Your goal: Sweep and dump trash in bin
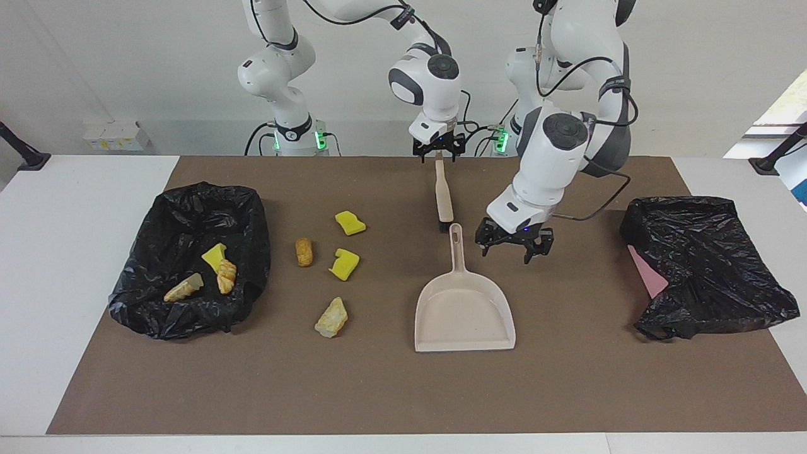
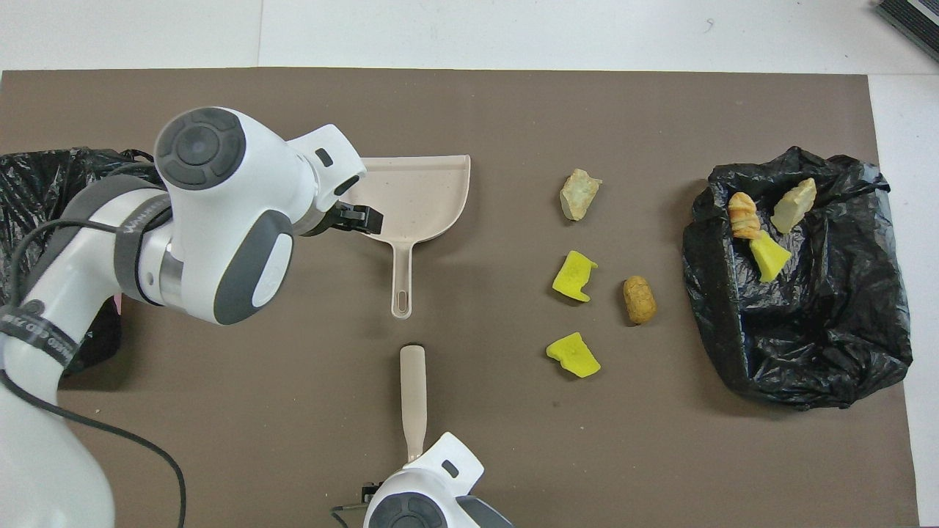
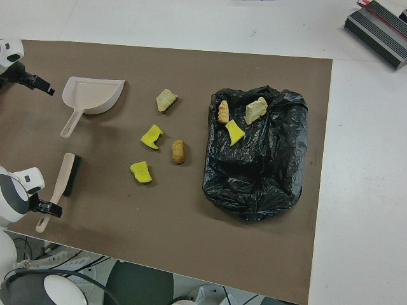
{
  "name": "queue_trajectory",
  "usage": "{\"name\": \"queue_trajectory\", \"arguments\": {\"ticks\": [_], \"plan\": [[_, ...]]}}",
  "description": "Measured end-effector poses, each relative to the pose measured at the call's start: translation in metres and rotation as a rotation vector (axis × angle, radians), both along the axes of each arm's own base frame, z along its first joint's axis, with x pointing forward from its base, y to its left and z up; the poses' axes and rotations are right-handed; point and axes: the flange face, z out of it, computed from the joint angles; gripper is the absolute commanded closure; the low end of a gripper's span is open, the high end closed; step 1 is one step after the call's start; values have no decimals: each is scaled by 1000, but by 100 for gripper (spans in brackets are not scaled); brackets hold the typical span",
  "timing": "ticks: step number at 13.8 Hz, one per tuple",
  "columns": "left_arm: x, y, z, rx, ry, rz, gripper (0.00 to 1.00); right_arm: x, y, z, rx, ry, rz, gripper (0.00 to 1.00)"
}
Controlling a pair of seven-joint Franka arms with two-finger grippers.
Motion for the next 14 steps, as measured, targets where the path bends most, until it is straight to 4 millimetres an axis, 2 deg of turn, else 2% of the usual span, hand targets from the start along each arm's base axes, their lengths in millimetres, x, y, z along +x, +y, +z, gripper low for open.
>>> {"name": "queue_trajectory", "arguments": {"ticks": [2, 5, 6, 8, 10, 11, 13, 14], "plan": [[-12, -20, -24, -2, 11, 11, 0, -1, -1, -4, -4, 12, -6, 33], [-32, -44, -45, -2, 24, 19, 0, -4, 1, -10, -6, 27, -9, 87], [-39, -54, -50, -10, 17, 33, 0, -5, 1, -10, -5, 28, -10, 100], [-51, -68, -59, -11, 22, 40, 3, -6, 2, -10, -4, 30, -9, 100], [-57, -68, -69, -4, 33, 40, 19, -9, 4, -9, -3, 31, -3, 100], [-58, -66, -72, -1, 37, 42, 39, -10, 5, -8, -1, 29, -1, 100], [-59, -64, -75, 3, 41, 44, 98, -10, 5, 0, 4, 24, -46, 100], [-59, -64, -75, 5, 43, 45, 100, -10, 4, 7, 3, 23, -78, 100]]}}
